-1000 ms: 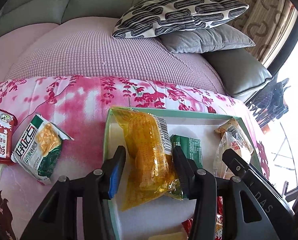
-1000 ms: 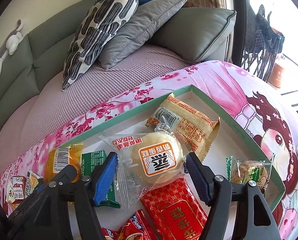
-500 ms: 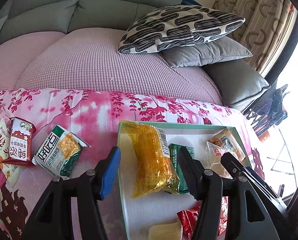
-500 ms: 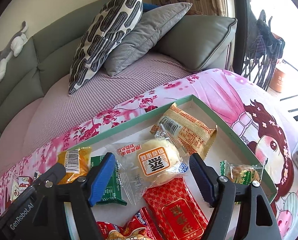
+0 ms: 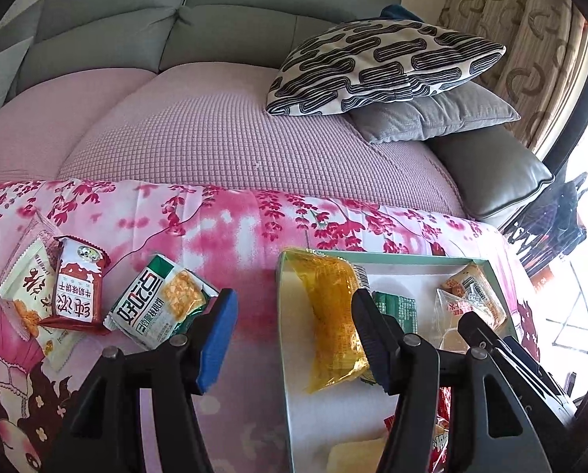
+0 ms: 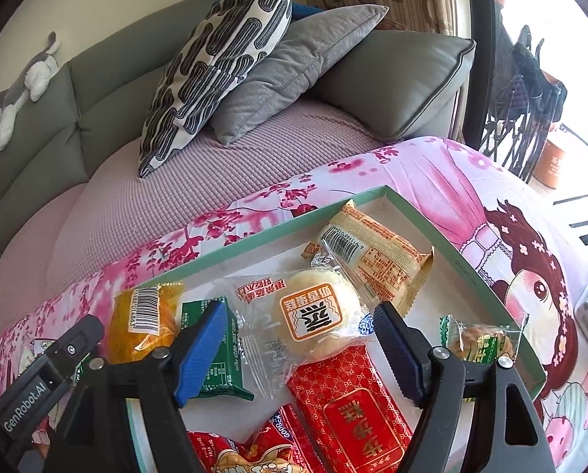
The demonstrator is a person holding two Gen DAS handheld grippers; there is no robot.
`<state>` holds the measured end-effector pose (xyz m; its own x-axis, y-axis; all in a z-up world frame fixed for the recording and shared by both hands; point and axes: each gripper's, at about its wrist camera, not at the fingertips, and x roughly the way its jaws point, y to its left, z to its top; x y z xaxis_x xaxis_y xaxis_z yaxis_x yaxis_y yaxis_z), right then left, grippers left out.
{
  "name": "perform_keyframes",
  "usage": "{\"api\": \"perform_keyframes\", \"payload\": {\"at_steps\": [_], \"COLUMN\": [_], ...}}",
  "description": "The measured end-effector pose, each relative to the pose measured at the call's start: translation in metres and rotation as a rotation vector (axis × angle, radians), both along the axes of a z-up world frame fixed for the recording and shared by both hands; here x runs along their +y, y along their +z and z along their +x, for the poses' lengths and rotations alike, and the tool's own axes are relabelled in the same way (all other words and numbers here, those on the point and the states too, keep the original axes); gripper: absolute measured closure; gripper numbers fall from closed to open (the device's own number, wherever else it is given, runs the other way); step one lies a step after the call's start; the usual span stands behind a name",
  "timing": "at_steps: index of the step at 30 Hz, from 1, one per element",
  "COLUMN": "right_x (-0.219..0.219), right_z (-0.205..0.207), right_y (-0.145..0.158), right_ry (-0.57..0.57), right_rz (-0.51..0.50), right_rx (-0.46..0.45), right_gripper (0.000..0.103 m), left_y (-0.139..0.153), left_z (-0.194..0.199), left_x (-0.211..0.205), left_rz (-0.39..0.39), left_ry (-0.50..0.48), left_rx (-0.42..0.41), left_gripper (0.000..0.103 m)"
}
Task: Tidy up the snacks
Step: 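Lower the orange packet and bun packet into the tray and open both grippers, then withdraw both grippers from the tray toward the loose snacks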
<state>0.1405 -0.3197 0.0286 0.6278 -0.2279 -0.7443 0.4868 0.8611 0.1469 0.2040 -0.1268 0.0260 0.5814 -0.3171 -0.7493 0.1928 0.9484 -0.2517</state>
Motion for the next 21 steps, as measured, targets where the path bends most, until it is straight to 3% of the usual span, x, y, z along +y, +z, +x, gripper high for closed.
{"api": "perform_keyframes", "payload": {"at_steps": [5,8,13,15,16,21], "right_x": [0.001,0.0002,-0.0008,-0.0008,-0.0005,-0.0007], "right_z": [0.0024,0.0031,0.0042,0.0046,0.0049,0.0046], "right_y": [-0.0028,-0.0038,-0.0057,-0.0065,-0.0072,-0.007], "right_ry": [-0.003,-0.006,-0.016,-0.018,-0.017,-0.015], "right_rz": [-0.013,-0.012,-0.01,-0.008,-0.007,-0.002], "right_rx": [0.014,0.019,0.028,0.032,0.036,0.026], "right_gripper": [0.018,0.018,0.018,0.01,0.0,0.0], "left_y": [-0.0027,-0.0046,-0.0062,-0.0073,-0.0077,-0.0084], "left_z": [0.002,0.0034,0.0048,0.0052,0.0052,0.0053], "left_x": [-0.0012,-0.0008,0.0006,0.0007,0.0007,0.0006], "left_rz": [0.033,0.05,0.07,0.089,0.102,0.151], "left_ry": [0.01,0.02,0.028,0.032,0.036,0.056], "left_rx": [0.0,0.0,-0.011,-0.019,-0.027,-0.054], "left_gripper": [0.038,0.022,0.02,0.016,0.016,0.003]}}
